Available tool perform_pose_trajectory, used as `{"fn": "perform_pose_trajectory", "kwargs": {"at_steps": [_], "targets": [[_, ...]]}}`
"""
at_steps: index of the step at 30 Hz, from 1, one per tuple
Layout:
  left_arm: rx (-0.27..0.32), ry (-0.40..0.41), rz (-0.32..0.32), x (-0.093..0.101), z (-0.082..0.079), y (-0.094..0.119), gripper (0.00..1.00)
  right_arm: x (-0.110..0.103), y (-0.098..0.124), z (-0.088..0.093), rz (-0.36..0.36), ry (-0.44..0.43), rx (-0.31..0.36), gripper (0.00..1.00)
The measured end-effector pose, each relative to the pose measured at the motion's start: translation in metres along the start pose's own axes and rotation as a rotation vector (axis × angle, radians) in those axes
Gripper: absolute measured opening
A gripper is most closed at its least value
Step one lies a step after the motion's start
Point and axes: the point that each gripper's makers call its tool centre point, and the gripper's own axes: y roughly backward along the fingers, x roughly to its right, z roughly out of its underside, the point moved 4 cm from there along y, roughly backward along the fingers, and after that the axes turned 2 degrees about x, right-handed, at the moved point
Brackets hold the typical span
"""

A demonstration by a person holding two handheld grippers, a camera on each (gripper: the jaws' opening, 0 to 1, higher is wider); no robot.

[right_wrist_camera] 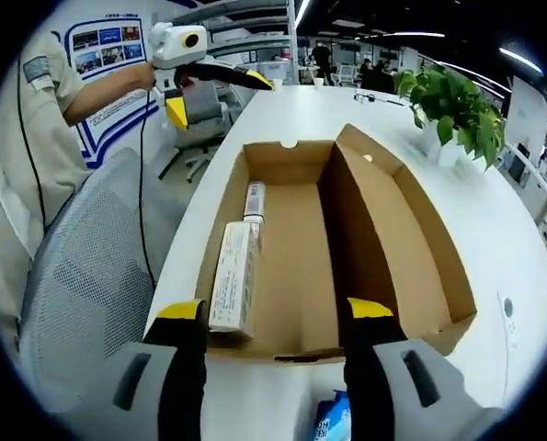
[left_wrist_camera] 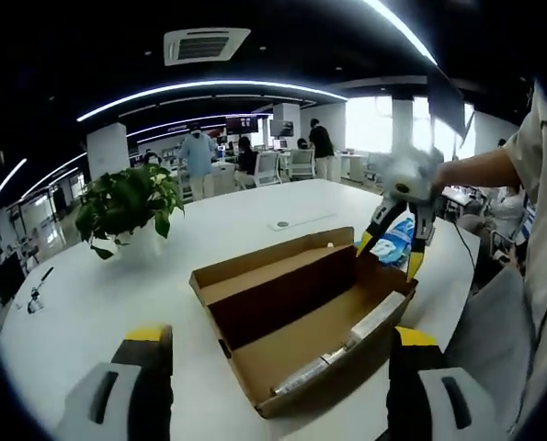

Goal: Operate the shoe box by opening the lid, removing the specified soft item, and placing it in the target area until the item is outside and the box remains undamaged.

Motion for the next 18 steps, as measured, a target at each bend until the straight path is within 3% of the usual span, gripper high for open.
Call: {"fn": "perform_pose_trajectory", "kwargs": {"at_steps": [5, 14, 18], "targets": [[-0.016, 0.002, 0.001, -0.003, 0.01, 0.001, 1.0, -0.003, -0.015, 0.005, -0.041, -0.006, -0.036, 0.56], [-0.029, 0.008, -0.005, 0.005, 0.013, 0.001, 1.0, -0.002, -0.033, 0.01, -0.085, -0.02, -0.085, 0.57], [-0.033, 0.01, -0.004, -0.002, 0.019, 0.001, 1.0, -0.001, -0.032, 0.008, -0.094, -0.048, -0.088, 0.54]]}}
